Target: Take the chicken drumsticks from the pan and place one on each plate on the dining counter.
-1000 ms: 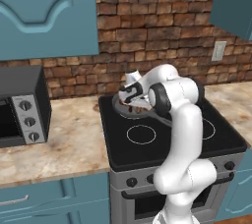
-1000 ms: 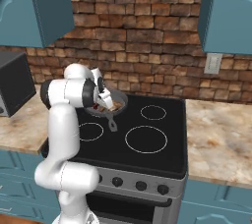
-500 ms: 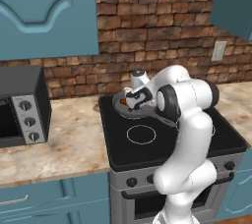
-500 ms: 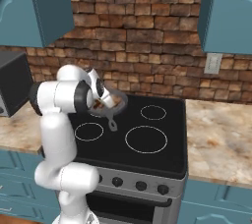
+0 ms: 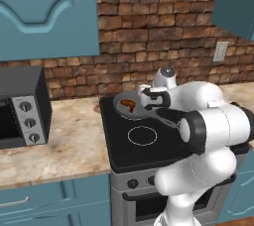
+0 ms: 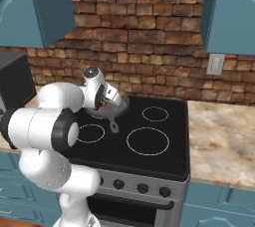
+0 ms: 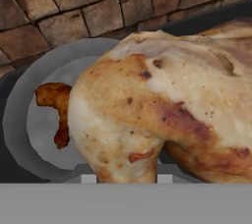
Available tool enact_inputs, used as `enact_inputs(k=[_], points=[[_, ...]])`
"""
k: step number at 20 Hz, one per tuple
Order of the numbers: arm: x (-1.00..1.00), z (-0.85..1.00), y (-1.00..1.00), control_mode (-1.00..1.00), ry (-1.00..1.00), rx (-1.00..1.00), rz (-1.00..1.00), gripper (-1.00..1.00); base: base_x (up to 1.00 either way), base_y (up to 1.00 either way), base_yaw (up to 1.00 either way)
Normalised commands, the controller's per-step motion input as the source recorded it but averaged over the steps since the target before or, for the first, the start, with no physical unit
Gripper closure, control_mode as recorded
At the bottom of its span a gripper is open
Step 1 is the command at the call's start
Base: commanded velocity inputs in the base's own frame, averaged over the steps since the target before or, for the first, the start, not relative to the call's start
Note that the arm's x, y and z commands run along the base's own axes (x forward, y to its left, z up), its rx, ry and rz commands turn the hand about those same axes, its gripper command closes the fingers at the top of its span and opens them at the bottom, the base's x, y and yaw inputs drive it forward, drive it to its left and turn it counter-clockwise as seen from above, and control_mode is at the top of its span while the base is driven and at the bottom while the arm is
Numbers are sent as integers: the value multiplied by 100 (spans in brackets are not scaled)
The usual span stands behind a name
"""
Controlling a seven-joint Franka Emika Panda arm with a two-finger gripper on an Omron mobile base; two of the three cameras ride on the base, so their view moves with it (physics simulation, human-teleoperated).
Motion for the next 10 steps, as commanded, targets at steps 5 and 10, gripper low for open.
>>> enact_inputs(k=[5, 10], points=[[-100, 94, -38, -100, 2, 0, 7, 100, 0, 0, 0], [-100, 82, -17, -100, 38, 0, 0, 100, 0, 0, 0]])
